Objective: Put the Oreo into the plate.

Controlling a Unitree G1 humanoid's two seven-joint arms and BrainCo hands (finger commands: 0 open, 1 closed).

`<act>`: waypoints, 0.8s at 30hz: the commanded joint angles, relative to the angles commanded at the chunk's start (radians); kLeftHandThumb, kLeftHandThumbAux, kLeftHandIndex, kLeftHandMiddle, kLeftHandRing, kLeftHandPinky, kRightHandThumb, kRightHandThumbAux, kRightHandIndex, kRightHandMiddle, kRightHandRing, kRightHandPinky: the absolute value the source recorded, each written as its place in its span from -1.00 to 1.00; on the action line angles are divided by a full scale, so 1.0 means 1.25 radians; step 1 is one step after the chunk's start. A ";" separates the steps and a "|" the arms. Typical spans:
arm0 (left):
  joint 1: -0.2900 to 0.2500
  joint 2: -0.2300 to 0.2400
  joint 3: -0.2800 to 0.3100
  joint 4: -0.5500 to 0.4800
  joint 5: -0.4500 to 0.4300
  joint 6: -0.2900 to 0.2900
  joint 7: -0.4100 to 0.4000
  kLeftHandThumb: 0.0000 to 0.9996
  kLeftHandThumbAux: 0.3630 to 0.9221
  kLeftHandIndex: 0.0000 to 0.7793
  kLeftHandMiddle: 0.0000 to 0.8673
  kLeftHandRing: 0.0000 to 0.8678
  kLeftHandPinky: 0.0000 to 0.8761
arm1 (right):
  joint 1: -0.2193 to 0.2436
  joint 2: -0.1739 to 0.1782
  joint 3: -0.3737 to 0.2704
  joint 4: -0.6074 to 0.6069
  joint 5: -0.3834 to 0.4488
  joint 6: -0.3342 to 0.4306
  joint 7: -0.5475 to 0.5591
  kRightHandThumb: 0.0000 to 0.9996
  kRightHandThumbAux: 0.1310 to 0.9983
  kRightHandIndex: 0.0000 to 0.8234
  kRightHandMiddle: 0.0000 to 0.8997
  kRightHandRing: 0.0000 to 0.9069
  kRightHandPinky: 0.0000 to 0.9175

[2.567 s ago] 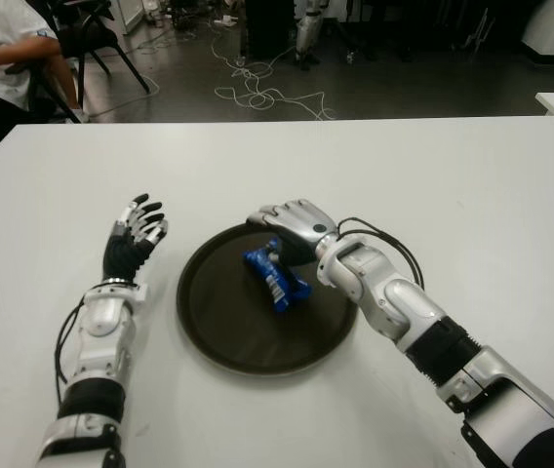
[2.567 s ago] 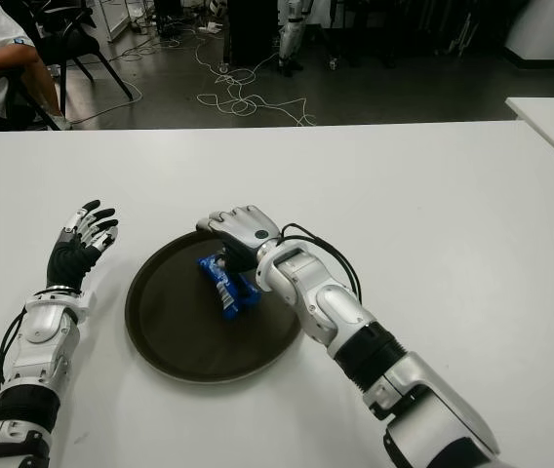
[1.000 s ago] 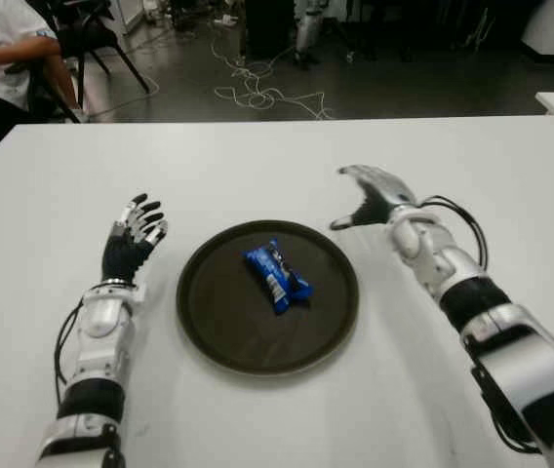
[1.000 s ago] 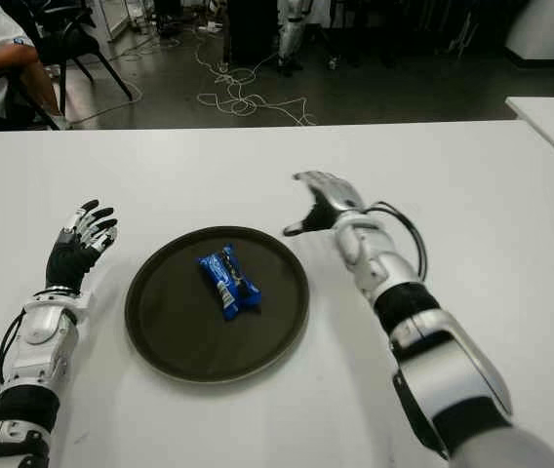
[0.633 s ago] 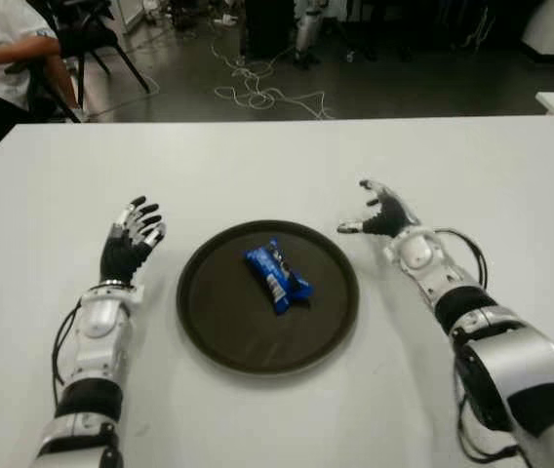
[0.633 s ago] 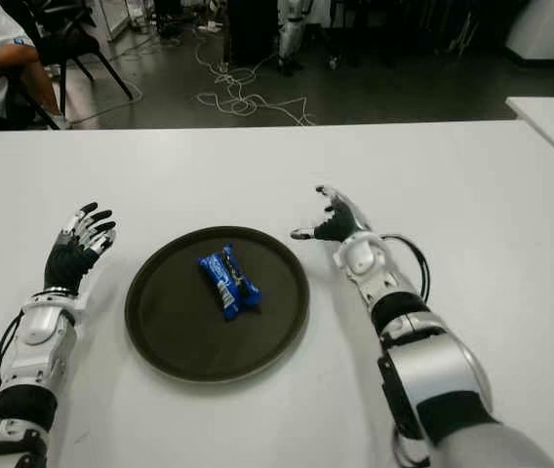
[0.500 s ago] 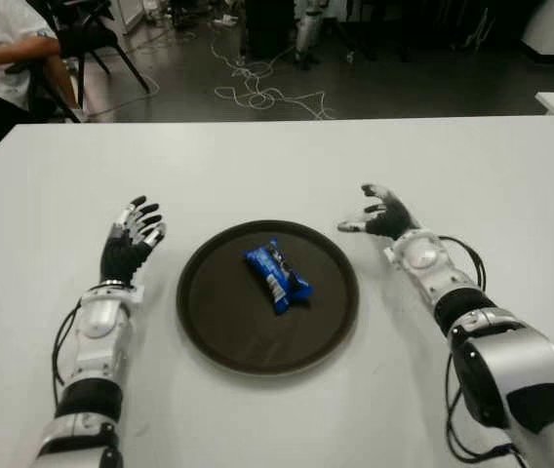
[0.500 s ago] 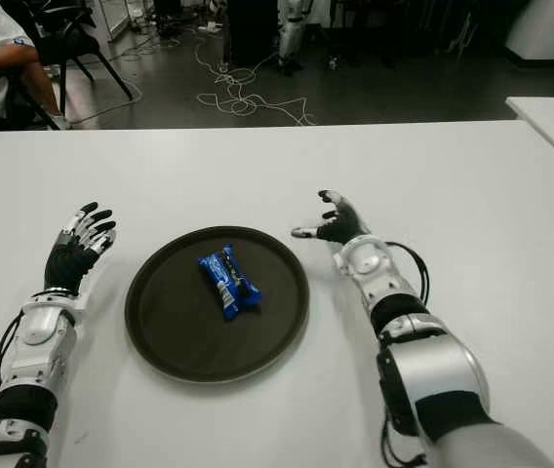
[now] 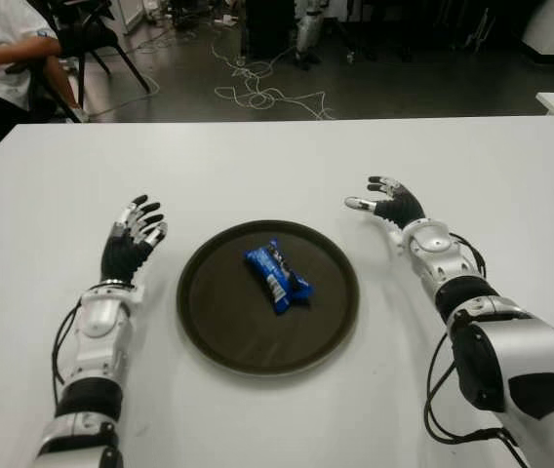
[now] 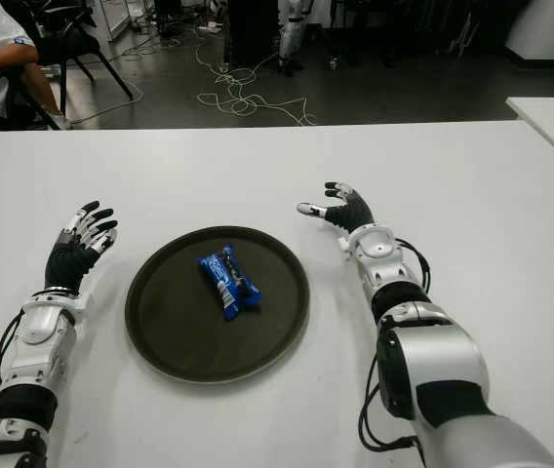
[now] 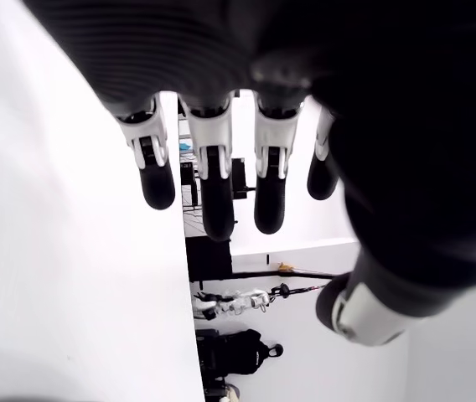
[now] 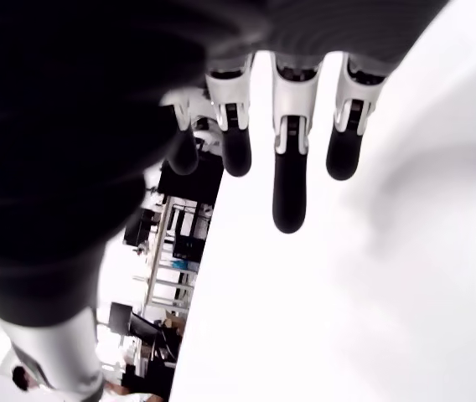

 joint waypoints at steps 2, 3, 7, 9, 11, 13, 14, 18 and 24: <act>-0.001 0.000 0.001 0.000 -0.001 0.002 0.001 -0.80 0.37 -0.66 -0.54 -0.57 -0.65 | -0.001 0.001 -0.001 0.000 0.001 0.004 -0.001 -1.00 0.46 -0.56 -0.41 -0.32 -0.17; -0.001 -0.001 0.001 -0.001 -0.001 0.003 0.002 -0.80 0.37 -0.66 -0.54 -0.57 -0.65 | -0.001 0.002 -0.002 0.001 0.000 0.007 -0.001 -1.00 0.46 -0.56 -0.41 -0.32 -0.17; -0.002 -0.004 0.002 -0.001 -0.002 0.004 0.005 -0.80 0.31 -0.67 -0.54 -0.57 -0.67 | 0.000 0.002 -0.002 0.001 -0.002 0.010 0.001 -1.00 0.46 -0.56 -0.42 -0.34 -0.20; -0.002 -0.005 0.002 -0.002 -0.002 0.004 0.006 -0.79 0.31 -0.68 -0.54 -0.57 -0.67 | 0.001 0.002 -0.002 0.000 -0.004 0.010 0.002 -1.00 0.46 -0.56 -0.43 -0.35 -0.21; -0.001 -0.007 0.002 -0.004 -0.002 0.006 0.008 -0.78 0.32 -0.69 -0.53 -0.57 -0.67 | 0.002 0.001 0.000 -0.001 -0.005 0.009 0.004 -1.00 0.47 -0.57 -0.45 -0.36 -0.22; -0.001 -0.007 0.002 -0.004 -0.003 0.008 0.009 -0.77 0.32 -0.69 -0.53 -0.57 -0.66 | 0.002 0.001 0.000 -0.001 -0.005 0.008 0.006 -1.00 0.48 -0.58 -0.46 -0.36 -0.22; -0.001 -0.007 0.003 -0.005 -0.004 0.009 0.009 -0.77 0.34 -0.69 -0.54 -0.57 -0.67 | 0.002 0.002 0.000 -0.002 -0.004 0.008 0.006 -1.00 0.49 -0.58 -0.46 -0.36 -0.22; -0.004 -0.007 0.004 0.001 -0.007 0.011 0.005 -0.76 0.36 -0.70 -0.55 -0.58 -0.67 | 0.002 0.002 -0.003 -0.004 -0.002 0.004 0.010 -1.00 0.50 -0.59 -0.45 -0.35 -0.21; -0.004 -0.008 0.006 0.004 -0.011 0.006 0.001 -0.76 0.38 -0.71 -0.55 -0.58 -0.66 | 0.003 0.002 0.001 -0.012 -0.005 -0.014 0.012 -1.00 0.50 -0.57 -0.42 -0.33 -0.20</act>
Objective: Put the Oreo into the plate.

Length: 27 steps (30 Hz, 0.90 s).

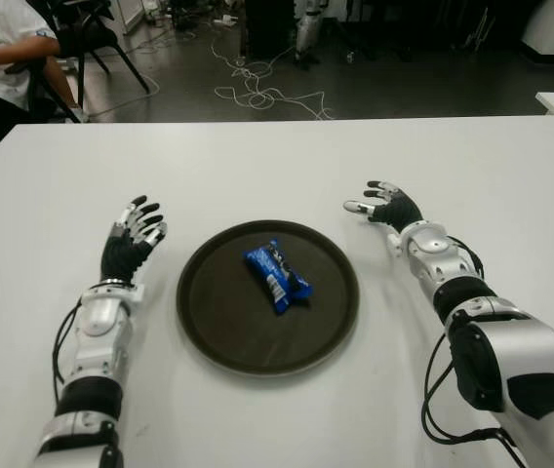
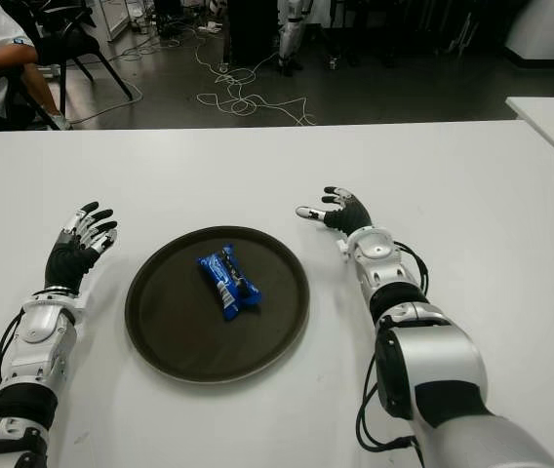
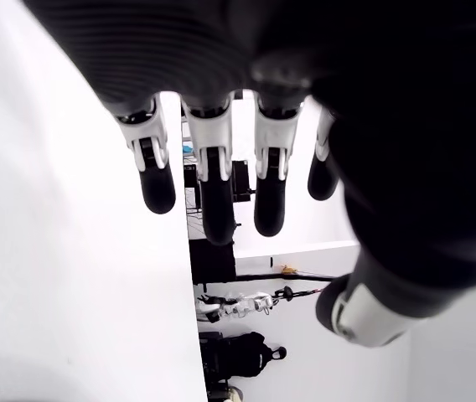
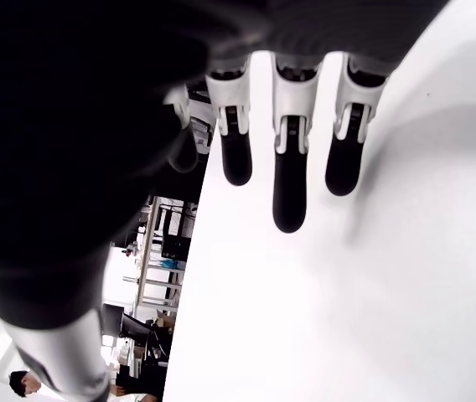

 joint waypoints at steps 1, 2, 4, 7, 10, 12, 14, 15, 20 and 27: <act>0.000 0.000 0.000 0.000 0.000 -0.002 -0.001 -0.76 0.38 -0.72 -0.55 -0.59 -0.66 | 0.000 0.000 0.001 -0.001 -0.001 -0.003 0.000 -1.00 0.49 -0.56 -0.41 -0.32 -0.19; 0.000 0.001 0.000 0.001 0.001 -0.004 0.000 -0.76 0.39 -0.72 -0.55 -0.59 -0.66 | 0.000 0.000 0.002 -0.003 -0.001 -0.007 0.000 -1.00 0.49 -0.56 -0.41 -0.32 -0.19; 0.001 0.002 0.000 0.002 0.004 -0.007 0.001 -0.76 0.41 -0.72 -0.56 -0.59 -0.67 | 0.001 0.001 0.003 -0.006 -0.002 -0.015 0.000 -1.00 0.49 -0.56 -0.40 -0.31 -0.19; 0.002 0.003 0.000 0.003 0.007 -0.007 0.002 -0.76 0.43 -0.73 -0.56 -0.61 -0.70 | 0.003 0.001 0.005 -0.010 -0.001 -0.026 0.001 -1.00 0.51 -0.56 -0.40 -0.31 -0.19; 0.002 0.005 -0.001 0.005 0.010 -0.007 0.001 -0.77 0.44 -0.73 -0.57 -0.62 -0.73 | 0.009 0.003 0.007 -0.022 0.000 -0.041 0.004 -1.00 0.53 -0.55 -0.40 -0.31 -0.20; 0.000 0.006 -0.001 0.008 0.010 -0.007 0.001 -0.78 0.43 -0.73 -0.57 -0.62 -0.73 | 0.013 0.005 0.009 -0.028 0.000 -0.048 0.004 -1.00 0.53 -0.56 -0.41 -0.32 -0.21; -0.003 0.006 0.000 0.014 0.011 -0.005 0.004 -0.78 0.43 -0.72 -0.57 -0.62 -0.72 | 0.029 0.003 0.015 -0.043 -0.003 -0.067 0.006 -1.00 0.53 -0.56 -0.41 -0.33 -0.22; -0.004 0.006 0.000 0.017 0.011 -0.005 0.005 -0.78 0.42 -0.70 -0.56 -0.61 -0.70 | 0.035 0.002 0.017 -0.049 -0.004 -0.074 0.007 -1.00 0.52 -0.57 -0.42 -0.33 -0.24; -0.009 0.006 0.000 0.026 0.014 -0.008 0.010 -0.78 0.39 -0.67 -0.54 -0.59 -0.65 | 0.065 -0.004 0.031 -0.085 -0.009 -0.097 0.009 -1.00 0.52 -0.57 -0.42 -0.35 -0.26; -0.009 0.007 -0.002 0.028 0.016 -0.015 0.011 -0.78 0.35 -0.69 -0.55 -0.58 -0.64 | 0.121 -0.020 0.048 -0.144 -0.013 -0.123 0.005 -1.00 0.50 -0.58 -0.41 -0.35 -0.28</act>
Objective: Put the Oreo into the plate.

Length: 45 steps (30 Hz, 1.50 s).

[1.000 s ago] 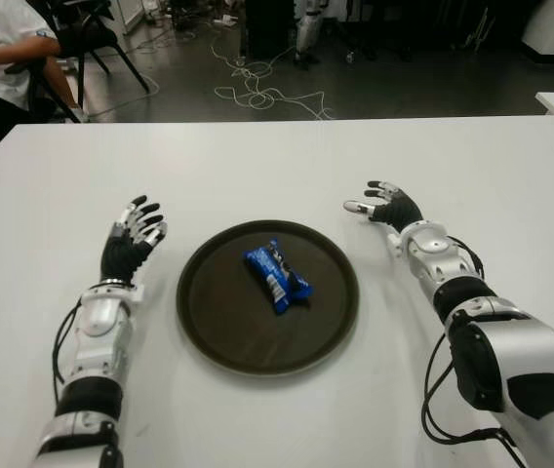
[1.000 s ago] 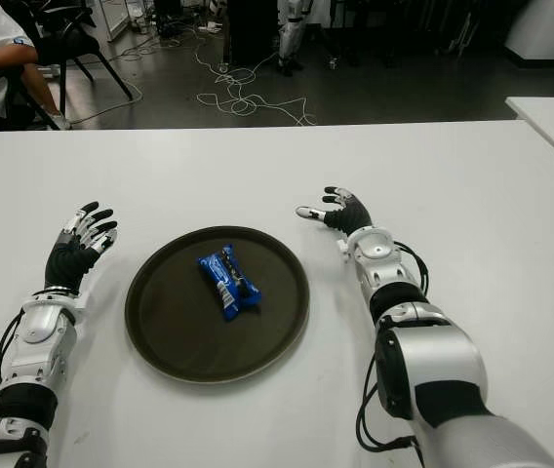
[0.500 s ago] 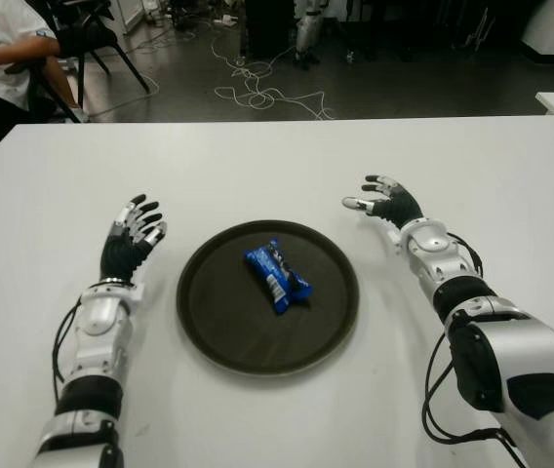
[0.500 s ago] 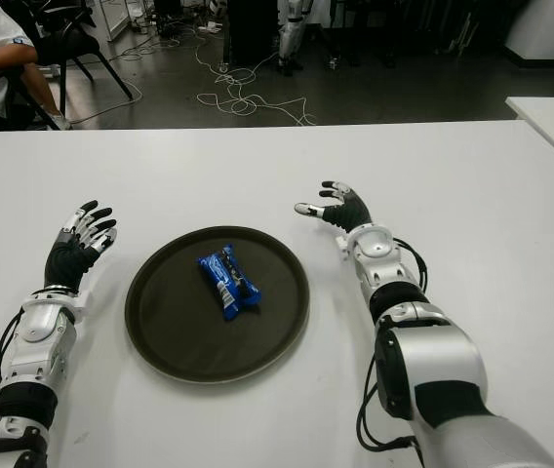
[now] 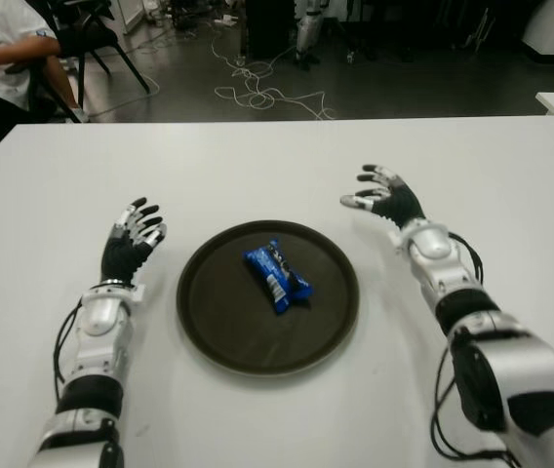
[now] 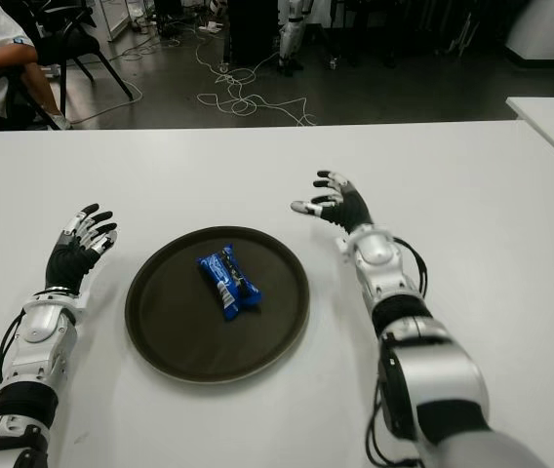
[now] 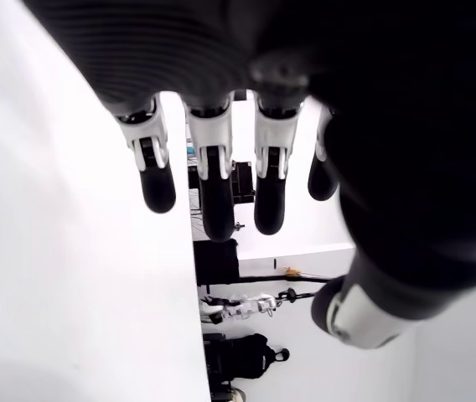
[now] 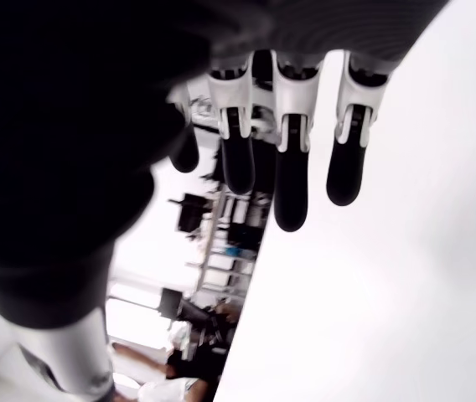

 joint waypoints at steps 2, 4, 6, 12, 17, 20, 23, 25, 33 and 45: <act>0.001 0.002 -0.001 0.000 0.002 0.000 -0.001 -0.78 0.34 -0.70 -0.56 -0.58 -0.66 | 0.011 -0.002 0.002 -0.010 0.001 -0.004 -0.007 -1.00 0.50 -0.59 -0.41 -0.36 -0.28; 0.001 0.005 -0.002 0.001 0.003 -0.001 -0.003 -0.79 0.33 -0.70 -0.56 -0.59 -0.67 | 0.022 -0.003 0.003 -0.022 0.002 -0.006 -0.014 -0.99 0.50 -0.59 -0.41 -0.36 -0.29; 0.001 0.007 -0.002 0.001 0.003 0.000 -0.006 -0.81 0.33 -0.70 -0.56 -0.59 -0.69 | 0.034 -0.003 0.004 -0.036 0.002 -0.008 -0.019 -0.99 0.51 -0.60 -0.41 -0.36 -0.29; 0.001 0.010 0.000 0.001 0.001 0.005 -0.008 -0.83 0.35 -0.67 -0.54 -0.59 -0.70 | 0.074 -0.010 0.011 -0.085 -0.002 -0.005 -0.032 -1.00 0.52 -0.60 -0.42 -0.36 -0.31; 0.002 0.011 0.004 -0.001 -0.007 0.007 -0.018 -0.81 0.35 -0.70 -0.55 -0.60 -0.71 | 0.107 -0.022 0.013 -0.102 -0.002 -0.011 -0.031 -1.00 0.49 -0.59 -0.43 -0.36 -0.30; 0.004 0.012 0.005 -0.005 -0.007 0.007 -0.018 -0.80 0.34 -0.72 -0.56 -0.61 -0.72 | 0.116 -0.022 0.014 -0.110 0.001 -0.007 -0.030 -1.00 0.48 -0.58 -0.42 -0.35 -0.29; 0.005 0.013 0.007 -0.007 -0.009 0.007 -0.021 -0.79 0.35 -0.72 -0.56 -0.62 -0.71 | 0.129 -0.021 0.014 -0.125 0.006 -0.005 -0.025 -1.00 0.48 -0.57 -0.40 -0.34 -0.28; 0.006 0.013 0.008 -0.007 -0.012 0.006 -0.024 -0.78 0.37 -0.73 -0.57 -0.62 -0.72 | 0.141 -0.021 0.013 -0.139 0.012 -0.006 -0.020 -1.00 0.47 -0.58 -0.40 -0.33 -0.28; 0.007 0.015 0.012 -0.010 -0.015 0.008 -0.029 -0.78 0.40 -0.73 -0.58 -0.63 -0.74 | 0.157 -0.020 0.010 -0.162 0.016 0.001 -0.017 -1.00 0.42 -0.61 -0.39 -0.31 -0.25; 0.010 0.022 0.019 -0.005 -0.019 -0.001 -0.050 -0.78 0.48 -0.72 -0.56 -0.62 -0.67 | 0.126 -0.015 -0.008 -0.097 0.024 -0.014 -0.030 -1.00 0.37 -0.60 -0.37 -0.27 -0.19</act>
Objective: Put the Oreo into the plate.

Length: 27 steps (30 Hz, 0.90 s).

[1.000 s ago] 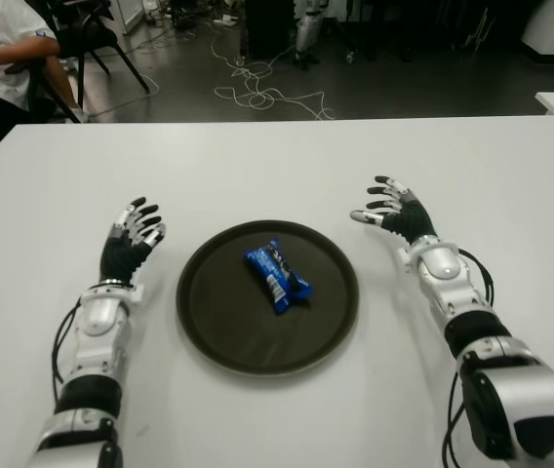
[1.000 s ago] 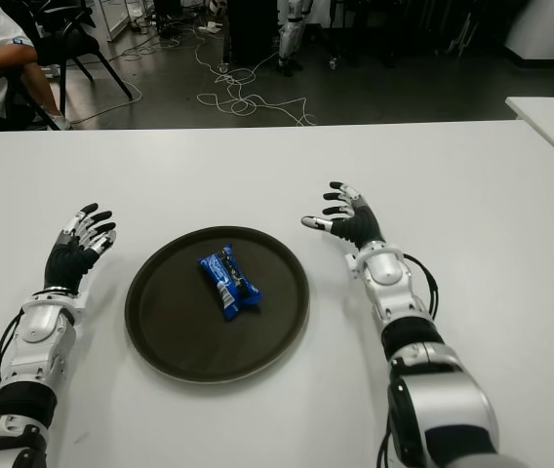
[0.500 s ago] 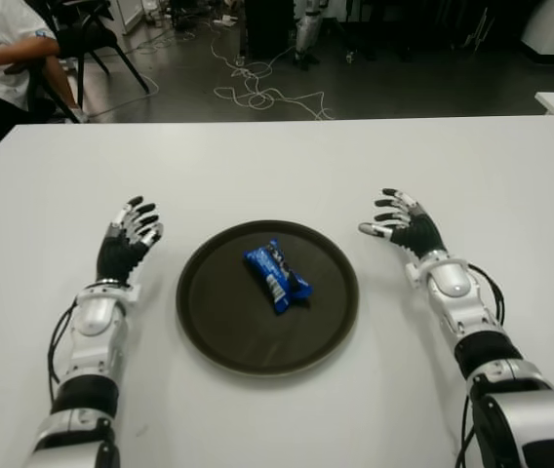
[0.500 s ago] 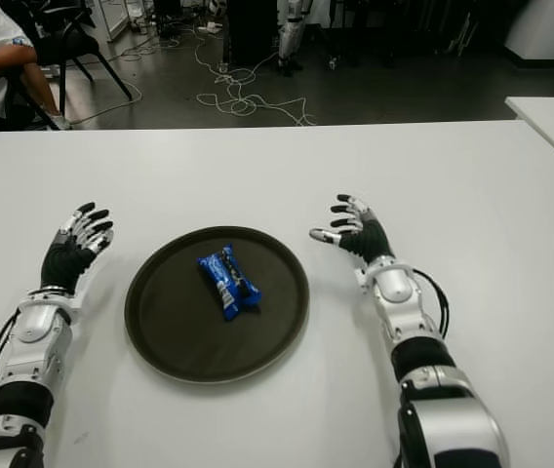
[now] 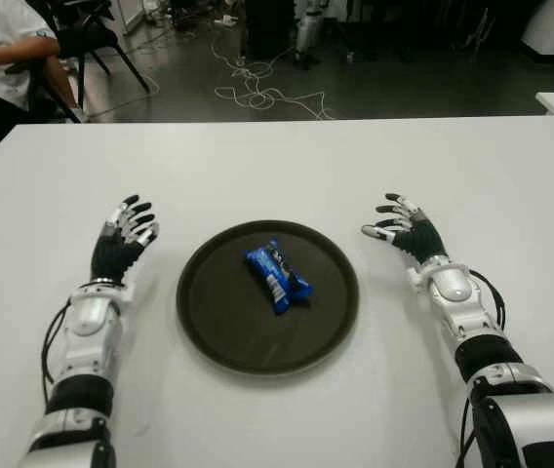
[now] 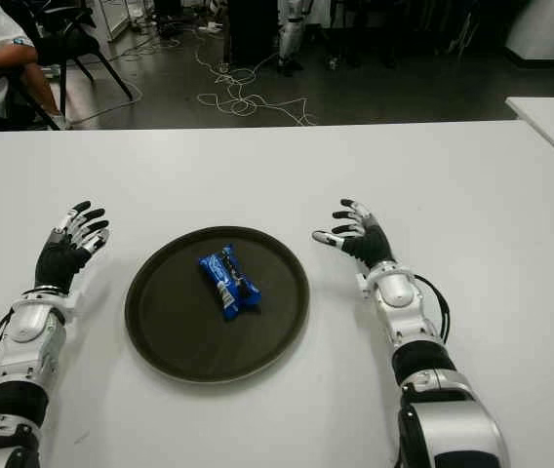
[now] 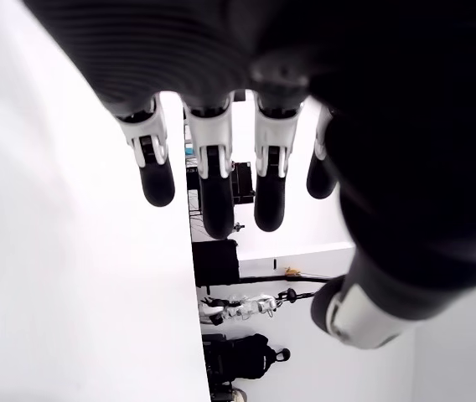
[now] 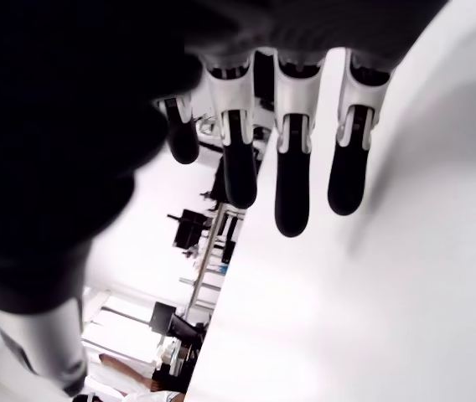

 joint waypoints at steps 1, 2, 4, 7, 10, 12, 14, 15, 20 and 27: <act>0.001 0.000 0.001 -0.001 -0.002 0.000 -0.003 -0.78 0.49 -0.72 -0.57 -0.62 -0.69 | -0.002 0.001 -0.002 0.003 0.002 -0.001 0.000 -1.00 0.37 -0.59 -0.37 -0.26 -0.18; 0.001 -0.001 0.002 -0.001 -0.004 -0.001 -0.006 -0.78 0.51 -0.72 -0.57 -0.63 -0.68 | -0.003 0.002 -0.003 0.005 0.003 -0.003 0.001 -1.00 0.37 -0.58 -0.35 -0.25 -0.18; 0.001 -0.001 0.005 -0.002 -0.009 -0.001 -0.011 -0.78 0.51 -0.72 -0.57 -0.62 -0.67 | -0.006 0.004 -0.006 0.010 0.008 -0.007 0.005 -1.00 0.37 -0.56 -0.34 -0.23 -0.16; 0.002 -0.001 0.006 -0.002 -0.015 -0.002 -0.017 -0.78 0.51 -0.72 -0.57 -0.62 -0.67 | -0.006 0.005 -0.009 0.013 0.015 -0.019 0.010 -1.00 0.35 -0.54 -0.32 -0.21 -0.14; 0.004 -0.003 0.006 -0.009 -0.017 -0.001 -0.018 -0.77 0.50 -0.72 -0.57 -0.62 -0.67 | -0.006 0.004 -0.011 0.017 0.024 -0.030 0.017 -1.00 0.32 -0.53 -0.29 -0.18 -0.11; 0.005 -0.004 0.005 -0.013 -0.017 0.001 -0.018 -0.77 0.49 -0.72 -0.57 -0.62 -0.67 | -0.007 0.003 -0.013 0.020 0.028 -0.035 0.021 -1.00 0.30 -0.52 -0.28 -0.16 -0.09; 0.006 -0.004 0.006 -0.014 -0.018 0.002 -0.020 -0.77 0.47 -0.73 -0.57 -0.62 -0.68 | -0.007 0.002 -0.015 0.021 0.032 -0.039 0.024 -1.00 0.29 -0.51 -0.27 -0.15 -0.09; 0.007 -0.004 0.006 -0.015 -0.019 0.002 -0.021 -0.77 0.46 -0.73 -0.57 -0.62 -0.68 | -0.007 0.002 -0.017 0.021 0.034 -0.042 0.026 -1.00 0.28 -0.50 -0.26 -0.15 -0.08; 0.008 -0.003 0.006 -0.015 -0.020 0.003 -0.022 -0.80 0.40 -0.74 -0.58 -0.62 -0.69 | -0.007 0.002 -0.026 0.022 0.041 -0.046 0.031 -1.00 0.26 -0.49 -0.25 -0.14 -0.10; 0.006 -0.003 0.006 -0.009 -0.017 0.002 -0.017 -0.77 0.41 -0.75 -0.59 -0.63 -0.71 | -0.010 0.003 -0.036 0.023 0.050 -0.035 0.034 -1.00 0.33 -0.48 -0.25 -0.13 -0.07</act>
